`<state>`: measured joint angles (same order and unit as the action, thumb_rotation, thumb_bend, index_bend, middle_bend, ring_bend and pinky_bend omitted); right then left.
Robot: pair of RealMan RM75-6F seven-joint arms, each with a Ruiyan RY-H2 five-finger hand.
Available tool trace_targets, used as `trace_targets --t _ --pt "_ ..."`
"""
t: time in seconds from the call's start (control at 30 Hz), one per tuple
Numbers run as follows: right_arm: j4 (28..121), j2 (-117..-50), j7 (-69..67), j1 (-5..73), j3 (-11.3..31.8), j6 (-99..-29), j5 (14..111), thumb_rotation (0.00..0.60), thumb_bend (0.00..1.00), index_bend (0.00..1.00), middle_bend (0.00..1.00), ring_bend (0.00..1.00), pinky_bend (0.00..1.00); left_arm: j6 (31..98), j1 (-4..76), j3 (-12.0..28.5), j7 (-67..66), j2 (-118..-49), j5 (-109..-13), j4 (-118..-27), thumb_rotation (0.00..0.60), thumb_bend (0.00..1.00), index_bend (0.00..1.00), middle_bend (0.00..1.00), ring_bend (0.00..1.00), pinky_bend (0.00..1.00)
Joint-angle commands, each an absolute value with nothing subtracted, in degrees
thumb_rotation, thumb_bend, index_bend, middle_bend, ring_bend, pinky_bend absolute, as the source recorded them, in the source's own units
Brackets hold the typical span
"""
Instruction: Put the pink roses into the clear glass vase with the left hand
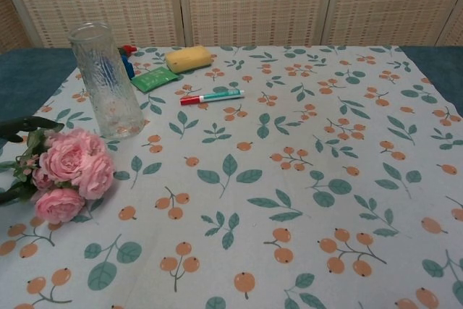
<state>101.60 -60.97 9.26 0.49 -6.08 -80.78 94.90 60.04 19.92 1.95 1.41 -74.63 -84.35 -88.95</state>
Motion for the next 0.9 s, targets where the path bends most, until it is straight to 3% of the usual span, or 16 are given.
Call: trace_targets --t 0.03,0.27,0.37,0.43,0.53,0.63,0.9 --pt "101.6 -60.87 9.24 0.59 -6.11 -80.56 94.81 0.6 0.21 0.0 0.0 0.0 0.0 57.13 22.5 3.55 -2.73 -77.02 -80.88 -87.71 0.6 0.32 0.0 0.0 0.0 0.15" --pt "101.68 -60.71 9.14 0.59 -5.94 -80.68 94.48 0.6 0.21 0.0 0.0 0.0 0.0 50.6 25.98 4.13 -7.34 -79.27 -74.14 -85.03 0.6 0.31 0.0 0.0 0.0 0.15" --pt "101.67 -60.75 9.23 0.69 -5.97 -80.43 94.37 0.6 0.21 0.0 0.0 0.0 0.0 50.68 26.66 4.11 -9.9 -80.02 -73.0 -84.82 0.6 0.3 0.0 0.02 0.0 0.14" --pt "101.7 -60.71 9.23 0.8 -6.06 -80.12 94.34 0.6 0.21 0.0 0.0 0.0 0.0 52.03 26.73 4.12 -11.51 -81.05 -73.1 -84.02 0.6 0.3 0.05 0.12 0.07 0.13" --pt "101.79 -60.57 9.15 0.87 -6.13 -79.99 94.37 0.6 0.21 0.0 0.0 0.0 0.0 55.1 26.2 4.71 -10.99 -83.62 -73.44 -82.14 0.6 0.34 0.25 0.34 0.24 0.14" --pt "101.85 -60.4 8.91 0.77 -6.11 -80.35 94.48 0.6 0.21 0.0 0.0 0.0 0.0 59.36 25.33 4.86 -8.34 -86.64 -75.98 -78.76 0.6 0.4 0.4 0.48 0.36 0.18" --pt "101.95 -60.15 8.51 0.74 -6.31 -80.49 94.87 0.6 0.21 0.0 0.0 0.0 0.0 64.27 24.36 4.2 -0.33 -89.54 -80.81 -73.58 0.6 0.44 0.46 0.54 0.39 0.18"
